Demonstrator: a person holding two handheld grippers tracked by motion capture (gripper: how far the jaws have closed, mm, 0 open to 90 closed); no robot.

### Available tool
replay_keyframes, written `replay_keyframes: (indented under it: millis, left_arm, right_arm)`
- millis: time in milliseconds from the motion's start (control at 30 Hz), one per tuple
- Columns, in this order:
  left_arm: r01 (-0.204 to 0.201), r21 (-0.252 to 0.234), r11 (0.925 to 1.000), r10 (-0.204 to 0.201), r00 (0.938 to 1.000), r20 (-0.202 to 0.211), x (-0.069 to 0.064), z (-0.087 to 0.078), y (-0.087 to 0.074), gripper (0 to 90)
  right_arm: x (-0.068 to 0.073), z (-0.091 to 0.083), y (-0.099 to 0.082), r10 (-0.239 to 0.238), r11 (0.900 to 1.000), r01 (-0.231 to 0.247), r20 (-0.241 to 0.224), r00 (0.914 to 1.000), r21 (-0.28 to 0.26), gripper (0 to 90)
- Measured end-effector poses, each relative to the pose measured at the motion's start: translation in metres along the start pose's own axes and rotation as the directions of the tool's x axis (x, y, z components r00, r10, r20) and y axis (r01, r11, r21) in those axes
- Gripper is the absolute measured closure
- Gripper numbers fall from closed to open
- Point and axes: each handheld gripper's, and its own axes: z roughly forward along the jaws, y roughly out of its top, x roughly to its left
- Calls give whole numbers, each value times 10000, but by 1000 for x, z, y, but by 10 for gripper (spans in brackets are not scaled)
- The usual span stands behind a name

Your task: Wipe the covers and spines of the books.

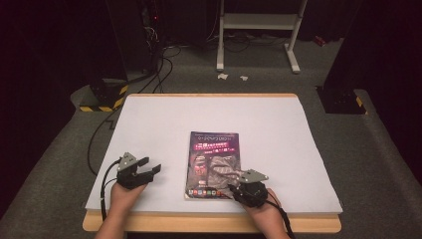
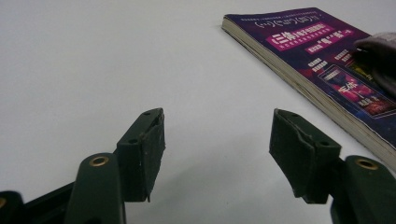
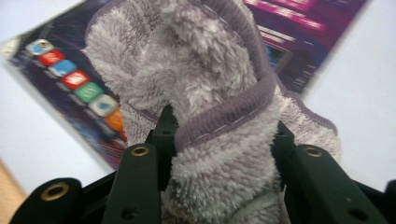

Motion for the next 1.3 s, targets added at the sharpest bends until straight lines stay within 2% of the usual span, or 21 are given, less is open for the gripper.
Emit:
replay_keyframes:
  millis: [67, 100, 200, 333, 500, 533, 667, 833, 1033, 1167, 1233, 1267, 1300]
  left_arm:
    - [-17, -6, 10000, 17, 10000, -4, 0, 0, 0, 360]
    - [-10, -7, 10000, 10, 10000, -3, 0, 0, 0, 360]
    - [8, -3, 10000, -8, 10000, -5, 0, 0, 0, 360]
    - [47, -8, 10000, -47, 10000, 6, 1, 0, 0, 358]
    - [51, -8, 10000, -51, 10000, -1, 1, 0, 0, 358]
    - [94, -4, 10000, -94, 10000, 0, 1, 0, 0, 358]
    - [127, 9, 9999, -127, 9999, 13, 1, 0, 0, 358]
    - [107, 11, 9999, -107, 9999, 9, 1, 0, 0, 358]
    - [79, 15, 10000, -79, 10000, 0, 1, 0, 0, 358]
    - [78, 32, 10000, -78, 10000, -6, 1, 0, 0, 358]
    - [78, 33, 10000, -78, 10000, -7, 1, 0, 0, 358]
    - [75, 31, 10000, -75, 10000, -13, 1, 0, 0, 359]
    - [72, 33, 10000, -72, 10000, -12, 1, 0, 0, 358]
  right_arm:
    - [9, 4, 4, -86, 9999, 86, -134, 9999, 52, 596]
    - [13, 7, 6, -366, 9993, 366, -222, 9991, 1, 597]
    - [25, 15, 14, -630, 9980, 633, -511, 9967, 45, 596]
    - [46, 27, 27, -1073, 9941, 1083, -981, 9894, 49, 596]
    - [62, 37, 38, -1339, 9907, 1361, -1373, 9814, 68, 595]
    - [71, 42, 44, -1424, 9894, 1452, -1544, 9777, 74, 595]
    - [80, 47, 50, -1649, 9857, 1682, -1716, 9713, 46, 595]
    - [79, 46, 49, -1754, 9839, 1786, -1615, 9712, 56, 596]
    - [63, 36, 38, -1443, 9889, 1476, -1275, 9813, 165, 597]
    - [43, 23, 25, -1044, 9942, 1063, -877, 9907, 166, 596]
    - [39, 21, 21, -984, 9949, 1000, -800, 9919, 157, 596]
    - [31, 15, 15, -751, 9970, 761, -660, 9950, 136, 597]
    - [26, 12, 12, -719, 9973, 727, -604, 9956, 103, 597]
